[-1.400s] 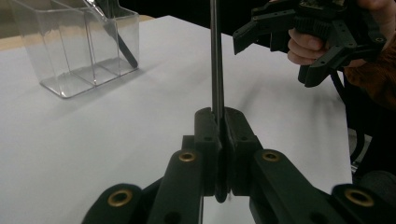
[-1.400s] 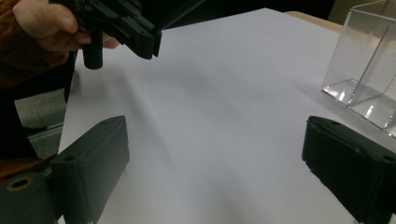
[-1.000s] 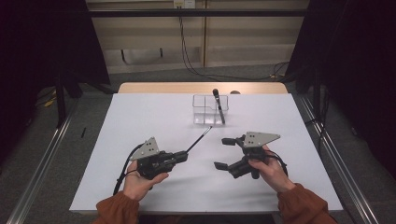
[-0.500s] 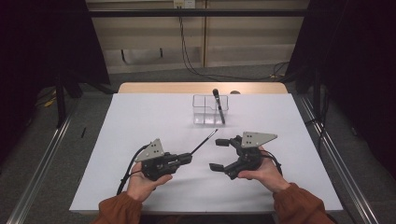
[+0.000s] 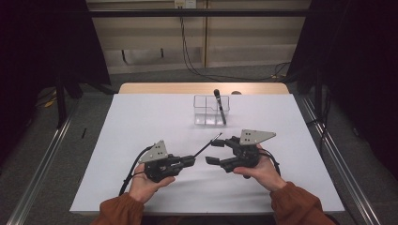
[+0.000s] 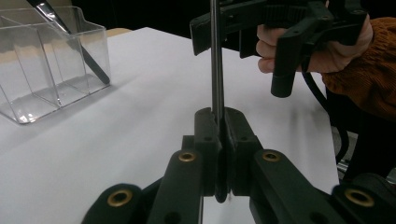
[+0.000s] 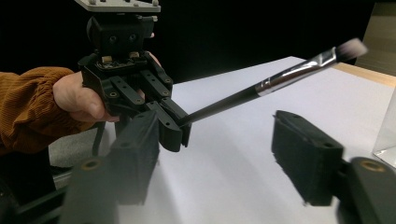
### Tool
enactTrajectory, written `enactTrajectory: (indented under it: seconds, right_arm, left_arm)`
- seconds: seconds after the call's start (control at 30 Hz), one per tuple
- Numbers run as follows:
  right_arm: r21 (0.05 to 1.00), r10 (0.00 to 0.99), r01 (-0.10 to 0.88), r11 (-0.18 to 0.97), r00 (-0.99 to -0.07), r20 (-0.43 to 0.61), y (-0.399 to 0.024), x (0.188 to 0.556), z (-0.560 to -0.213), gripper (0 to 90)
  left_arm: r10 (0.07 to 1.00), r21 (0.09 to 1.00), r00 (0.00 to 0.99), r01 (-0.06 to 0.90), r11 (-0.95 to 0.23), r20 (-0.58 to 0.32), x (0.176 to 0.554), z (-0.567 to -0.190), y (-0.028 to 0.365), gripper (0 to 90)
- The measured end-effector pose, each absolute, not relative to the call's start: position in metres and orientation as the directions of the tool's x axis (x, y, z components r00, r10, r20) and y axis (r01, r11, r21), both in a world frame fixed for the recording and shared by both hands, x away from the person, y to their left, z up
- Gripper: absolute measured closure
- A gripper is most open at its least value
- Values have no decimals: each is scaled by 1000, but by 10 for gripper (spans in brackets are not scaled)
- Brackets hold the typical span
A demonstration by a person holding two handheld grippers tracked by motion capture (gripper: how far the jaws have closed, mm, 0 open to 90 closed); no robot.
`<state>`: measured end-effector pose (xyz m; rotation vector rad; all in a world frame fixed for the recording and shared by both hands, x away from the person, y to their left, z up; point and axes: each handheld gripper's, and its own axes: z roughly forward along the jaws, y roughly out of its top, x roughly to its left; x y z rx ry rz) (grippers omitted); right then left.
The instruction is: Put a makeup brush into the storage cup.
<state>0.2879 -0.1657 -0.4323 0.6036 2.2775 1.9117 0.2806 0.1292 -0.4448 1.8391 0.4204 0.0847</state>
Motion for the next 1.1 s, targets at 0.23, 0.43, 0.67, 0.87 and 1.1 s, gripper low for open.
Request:
enactTrajectory:
  seconds: [0.23,0.43,0.67,0.87,1.1]
  right_arm:
    - [968,368,222,120,-915,164,-165,289,-431,482]
    - [967,356,225,123,-919,168,-165,289,-433,618]
    - [961,352,255,111,-914,202,-165,291,-436,710]
    - [956,354,274,104,-909,222,-165,292,-437,733]
    - [953,332,292,76,-909,252,-165,293,-438,771]
  left_arm:
    - [315,935,937,238,-263,-150,280,-446,127,853]
    - [310,931,940,236,-279,-146,278,-449,125,853]
    - [307,924,943,227,-309,-129,278,-453,122,853]
    - [306,921,943,228,-315,-128,279,-455,121,852]
    - [301,916,945,229,-331,-127,279,-457,120,852]
